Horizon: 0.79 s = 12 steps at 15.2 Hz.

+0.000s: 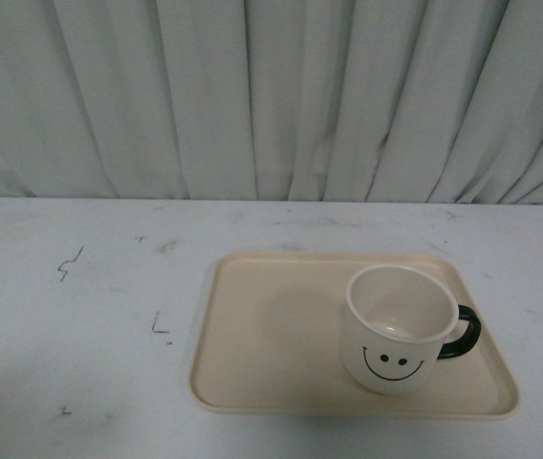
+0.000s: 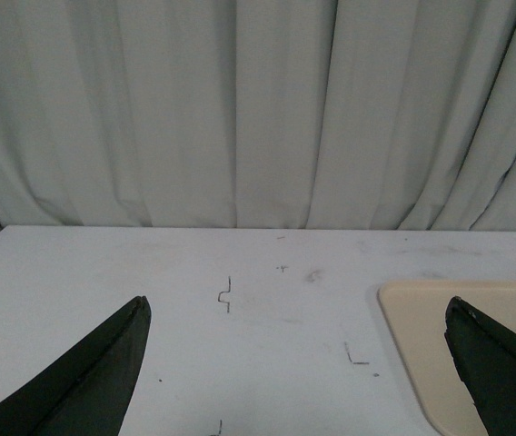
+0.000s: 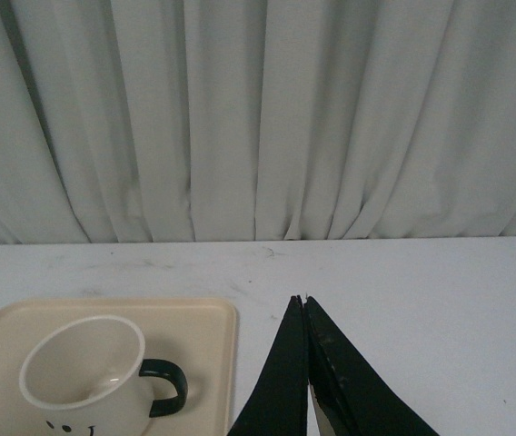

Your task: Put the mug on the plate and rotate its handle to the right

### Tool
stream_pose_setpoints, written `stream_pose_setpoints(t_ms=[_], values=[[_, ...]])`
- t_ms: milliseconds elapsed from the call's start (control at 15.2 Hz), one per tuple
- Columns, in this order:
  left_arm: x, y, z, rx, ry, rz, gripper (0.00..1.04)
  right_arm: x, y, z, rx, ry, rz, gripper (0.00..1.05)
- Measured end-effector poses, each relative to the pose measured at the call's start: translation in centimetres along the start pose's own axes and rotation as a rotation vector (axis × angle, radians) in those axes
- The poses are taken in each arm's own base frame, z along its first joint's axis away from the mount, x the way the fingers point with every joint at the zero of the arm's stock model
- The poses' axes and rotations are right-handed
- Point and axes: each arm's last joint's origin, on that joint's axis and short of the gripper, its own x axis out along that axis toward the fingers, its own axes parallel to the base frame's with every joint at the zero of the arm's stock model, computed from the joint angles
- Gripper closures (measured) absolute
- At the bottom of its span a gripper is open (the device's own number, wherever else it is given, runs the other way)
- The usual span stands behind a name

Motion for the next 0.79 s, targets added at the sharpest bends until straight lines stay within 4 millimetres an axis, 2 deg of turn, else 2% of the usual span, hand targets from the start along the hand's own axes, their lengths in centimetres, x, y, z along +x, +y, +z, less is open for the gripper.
stream_pose_setpoints(t_ms=[791], values=[[0.0,0.0,0.0,0.000,0.000,0.000,0.07,-2.4,0.0,0.3,0.000,-0.008,0.000,1.03]])
